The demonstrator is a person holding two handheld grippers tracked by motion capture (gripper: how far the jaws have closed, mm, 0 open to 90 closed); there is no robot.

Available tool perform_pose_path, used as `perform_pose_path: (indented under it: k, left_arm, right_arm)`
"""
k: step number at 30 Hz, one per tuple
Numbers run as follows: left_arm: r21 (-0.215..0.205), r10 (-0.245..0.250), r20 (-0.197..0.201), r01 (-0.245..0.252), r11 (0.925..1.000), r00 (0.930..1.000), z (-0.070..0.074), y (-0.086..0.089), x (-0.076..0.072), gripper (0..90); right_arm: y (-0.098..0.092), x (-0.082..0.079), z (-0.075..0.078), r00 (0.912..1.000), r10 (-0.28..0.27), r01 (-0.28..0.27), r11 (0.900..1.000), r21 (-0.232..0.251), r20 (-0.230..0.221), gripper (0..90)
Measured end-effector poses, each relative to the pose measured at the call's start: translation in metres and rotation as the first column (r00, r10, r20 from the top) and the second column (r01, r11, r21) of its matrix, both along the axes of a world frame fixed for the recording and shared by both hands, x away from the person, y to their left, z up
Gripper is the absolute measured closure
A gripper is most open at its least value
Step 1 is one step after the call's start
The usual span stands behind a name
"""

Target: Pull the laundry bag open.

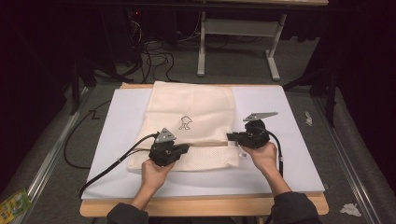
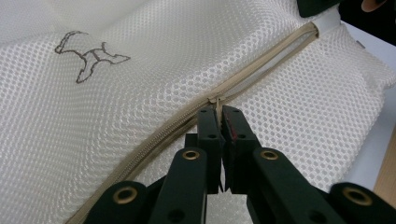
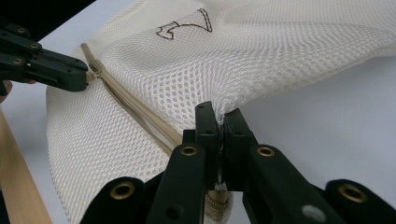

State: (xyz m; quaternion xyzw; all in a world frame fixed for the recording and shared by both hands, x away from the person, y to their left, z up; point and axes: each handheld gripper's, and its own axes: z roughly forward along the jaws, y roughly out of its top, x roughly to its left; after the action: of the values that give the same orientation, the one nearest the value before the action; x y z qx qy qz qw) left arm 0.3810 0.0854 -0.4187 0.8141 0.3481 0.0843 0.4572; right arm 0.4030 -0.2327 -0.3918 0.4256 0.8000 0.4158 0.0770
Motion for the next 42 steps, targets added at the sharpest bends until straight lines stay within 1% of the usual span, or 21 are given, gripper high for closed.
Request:
perform_pose_path:
  k: [3, 6, 7, 11, 13, 17, 23, 25, 27, 30, 31, 32, 36, 37, 40, 42]
  left_arm:
    - [-0.01, 0.004, 0.001, -0.004, 0.9999, 1.0, 0.002, 0.003, 0.001, 87.4]
    - [-0.008, 0.008, 0.005, -0.007, 0.9999, 1.0, 0.004, 0.006, 0.0, 87.3]
    - [-0.001, 0.01, 0.01, -0.01, 0.9999, 0.9999, 0.005, 0.006, 0.0, 87.4]
    - [0.004, 0.02, 0.015, -0.02, 0.9998, 0.9997, 0.007, 0.01, 0.0, 87.4]
    - [-0.004, 0.026, 0.018, -0.026, 0.9997, 0.9995, 0.009, 0.013, 0.0, 87.4]
    - [-0.007, 0.029, 0.021, -0.029, 0.9996, 0.9994, 0.011, 0.015, -0.001, 87.3]
    - [-0.004, 0.031, 0.027, -0.031, 0.9995, 0.9992, 0.012, 0.018, -0.001, 87.3]
    - [-0.007, 0.031, 0.027, -0.03, 0.9995, 0.9992, 0.012, 0.018, -0.001, 87.4]
    - [-0.006, 0.042, 0.032, -0.042, 0.9991, 0.9986, 0.012, 0.019, 0.0, 87.4]
    - [-0.011, 0.042, 0.025, -0.041, 0.9991, 0.9988, 0.011, 0.022, 0.0, 87.4]
    - [-0.007, 0.044, 0.03, -0.044, 0.999, 0.9985, 0.012, 0.023, 0.0, 87.4]
    - [-0.012, 0.04, 0.025, -0.04, 0.9991, 0.9989, 0.012, 0.022, -0.001, 87.4]
    - [-0.015, 0.044, 0.03, -0.044, 0.9989, 0.9986, 0.013, 0.024, -0.001, 87.3]
    - [-0.023, 0.049, 0.03, -0.048, 0.9986, 0.9984, 0.013, 0.024, -0.001, 87.4]
    - [-0.017, 0.053, 0.032, -0.053, 0.9985, 0.9981, 0.015, 0.026, -0.001, 87.4]
    - [-0.02, 0.057, 0.032, -0.057, 0.9982, 0.9978, 0.015, 0.029, -0.001, 87.3]
  right_arm:
    - [0.0, 0.001, -0.001, 1.0, 0.004, -0.004, 1.0, -0.002, 0.003, 88.7]
    - [0.001, 0.001, -0.001, 1.0, 0.004, -0.004, 1.0, -0.011, 0.002, 88.7]
    - [0.0, 0.001, -0.001, 1.0, 0.005, -0.005, 1.0, -0.004, 0.0, 88.7]
    - [-0.001, 0.002, -0.003, 1.0, 0.0, 0.0, 1.0, -0.006, 0.003, 88.7]
    - [-0.001, 0.002, -0.003, 1.0, 0.001, -0.001, 1.0, -0.01, 0.0, 88.7]
    - [-0.001, 0.002, -0.004, 1.0, 0.005, -0.005, 1.0, -0.014, -0.005, 88.7]
    - [0.0, 0.003, -0.006, 1.0, 0.008, -0.008, 1.0, -0.014, -0.006, 88.7]
    - [0.001, 0.002, -0.006, 1.0, 0.006, -0.006, 1.0, -0.016, -0.005, 88.7]
    - [0.001, 0.002, -0.006, 1.0, 0.002, -0.002, 1.0, -0.02, -0.005, 88.7]
    - [-0.003, 0.003, -0.006, 1.0, -0.007, 0.007, 1.0, -0.02, -0.005, 88.7]
    - [-0.004, 0.002, -0.007, 1.0, -0.007, 0.007, 1.0, -0.019, -0.003, 88.7]
    - [-0.004, 0.002, -0.007, 1.0, -0.007, 0.007, 1.0, -0.019, -0.003, 88.7]
    - [-0.003, 0.003, -0.006, 1.0, -0.007, 0.007, 1.0, -0.021, 0.001, 88.7]
    - [-0.003, 0.003, -0.006, 1.0, -0.01, 0.01, 1.0, -0.022, 0.0, 88.7]
    - [-0.005, 0.003, -0.006, 0.9999, -0.013, 0.013, 1.0, -0.028, 0.002, 88.7]
    - [-0.007, 0.003, -0.006, 0.9997, -0.023, 0.023, 0.999, -0.023, -0.002, 88.7]
